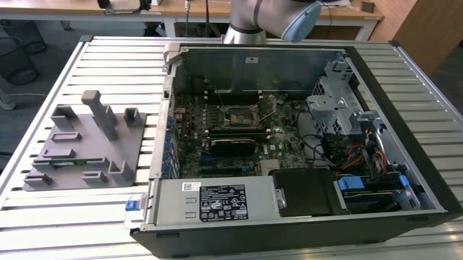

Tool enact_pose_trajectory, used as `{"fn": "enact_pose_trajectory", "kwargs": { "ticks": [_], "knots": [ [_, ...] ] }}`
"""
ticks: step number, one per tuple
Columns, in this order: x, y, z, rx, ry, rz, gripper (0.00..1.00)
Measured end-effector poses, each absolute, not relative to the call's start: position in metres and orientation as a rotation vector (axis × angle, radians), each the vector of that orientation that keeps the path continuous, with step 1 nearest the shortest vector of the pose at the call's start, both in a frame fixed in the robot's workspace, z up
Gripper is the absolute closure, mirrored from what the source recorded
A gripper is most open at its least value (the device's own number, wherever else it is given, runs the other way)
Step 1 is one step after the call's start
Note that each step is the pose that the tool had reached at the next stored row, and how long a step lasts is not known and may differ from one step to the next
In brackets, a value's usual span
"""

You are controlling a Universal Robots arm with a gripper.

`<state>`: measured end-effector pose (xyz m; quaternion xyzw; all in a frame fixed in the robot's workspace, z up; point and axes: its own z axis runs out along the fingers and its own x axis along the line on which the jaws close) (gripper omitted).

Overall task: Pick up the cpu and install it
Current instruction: 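Pick up the cpu and move it towards the insertion slot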

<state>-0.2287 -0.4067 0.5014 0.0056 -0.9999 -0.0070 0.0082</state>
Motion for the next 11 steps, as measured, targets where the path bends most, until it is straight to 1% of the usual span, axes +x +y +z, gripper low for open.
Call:
{"fn": "enact_pose_trajectory", "kwargs": {
  "ticks": [11],
  "knots": [
    [-0.2348,-0.4067,0.501,0.018,-3.125,-0.022,0.46]
  ]
}}
